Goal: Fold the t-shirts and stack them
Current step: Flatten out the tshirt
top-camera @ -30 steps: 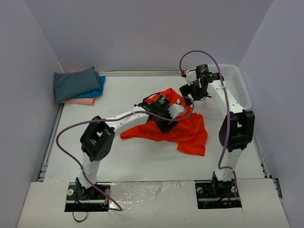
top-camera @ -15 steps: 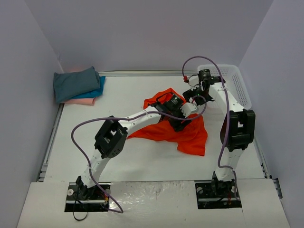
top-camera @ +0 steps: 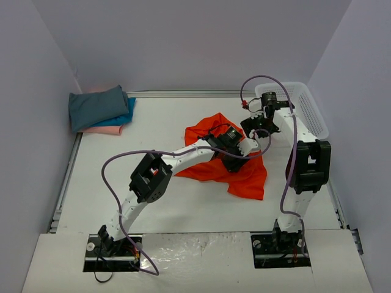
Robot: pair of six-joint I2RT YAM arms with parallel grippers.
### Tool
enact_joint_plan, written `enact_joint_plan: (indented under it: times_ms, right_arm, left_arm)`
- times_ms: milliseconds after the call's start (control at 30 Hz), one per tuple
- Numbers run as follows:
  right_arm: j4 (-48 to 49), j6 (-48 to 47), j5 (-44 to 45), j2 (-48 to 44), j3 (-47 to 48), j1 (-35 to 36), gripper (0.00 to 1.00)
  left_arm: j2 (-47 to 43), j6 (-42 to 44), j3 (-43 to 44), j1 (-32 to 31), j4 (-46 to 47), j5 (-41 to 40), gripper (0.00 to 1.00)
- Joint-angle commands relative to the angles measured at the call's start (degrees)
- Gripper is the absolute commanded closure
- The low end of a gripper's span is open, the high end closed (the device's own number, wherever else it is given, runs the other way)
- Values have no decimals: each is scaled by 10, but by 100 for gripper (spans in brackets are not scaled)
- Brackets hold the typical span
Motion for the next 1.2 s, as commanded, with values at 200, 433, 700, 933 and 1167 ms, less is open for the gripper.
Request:
enact_joint_plan:
  times_ms: [200, 433, 700, 933, 1167]
  right_arm:
    - [-2, -14, -9, 5, -23, -9, 21]
    - [-1, -19, -17, -3, -34, -9, 21]
    - [-2, -23, -20, -13, -45, -9, 21]
    - [5, -24, -50, -37, -17, -9, 20]
    - [20, 26, -83, 52, 96, -9, 20]
  left_arm:
    - [-8, 20, -14, -4, 2, -32, 68]
    - [-18, 38, -29, -4, 9, -94, 87]
    - [-58, 66, -44, -1, 5, -124, 98]
    - [-227, 49, -39, 81, -63, -126, 98]
    - [-429, 93, -150, 235, -95, -149, 98]
